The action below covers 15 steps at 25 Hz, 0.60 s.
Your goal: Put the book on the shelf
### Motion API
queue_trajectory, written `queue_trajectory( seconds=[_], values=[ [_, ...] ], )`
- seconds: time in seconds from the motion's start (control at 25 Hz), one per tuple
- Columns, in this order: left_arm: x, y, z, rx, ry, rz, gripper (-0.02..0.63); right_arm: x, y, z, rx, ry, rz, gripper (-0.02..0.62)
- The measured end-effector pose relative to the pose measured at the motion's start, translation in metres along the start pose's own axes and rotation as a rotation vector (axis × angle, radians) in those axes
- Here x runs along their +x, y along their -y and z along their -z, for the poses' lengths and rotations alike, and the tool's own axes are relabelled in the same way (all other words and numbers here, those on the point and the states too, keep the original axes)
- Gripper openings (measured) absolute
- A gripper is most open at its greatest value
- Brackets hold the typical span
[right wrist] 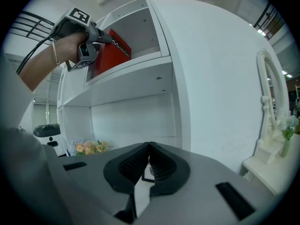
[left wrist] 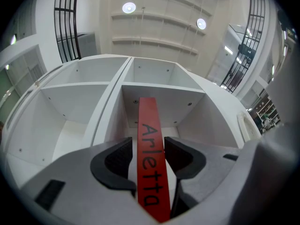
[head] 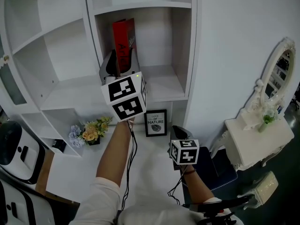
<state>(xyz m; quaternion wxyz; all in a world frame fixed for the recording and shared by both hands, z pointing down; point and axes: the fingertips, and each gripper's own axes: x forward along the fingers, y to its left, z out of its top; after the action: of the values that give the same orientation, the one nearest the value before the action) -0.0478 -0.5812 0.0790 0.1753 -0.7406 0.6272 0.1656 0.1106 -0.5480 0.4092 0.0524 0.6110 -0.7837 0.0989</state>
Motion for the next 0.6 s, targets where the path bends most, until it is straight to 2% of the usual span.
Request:
queue_trajectory(
  seconds=[0.6],
  values=[
    [-0.046,-0.003,-0.015,0.013,-0.006,0.022,0.209,-0.033,-0.028,-0.009,-0.019,0.034,-0.010,0.021]
  ],
)
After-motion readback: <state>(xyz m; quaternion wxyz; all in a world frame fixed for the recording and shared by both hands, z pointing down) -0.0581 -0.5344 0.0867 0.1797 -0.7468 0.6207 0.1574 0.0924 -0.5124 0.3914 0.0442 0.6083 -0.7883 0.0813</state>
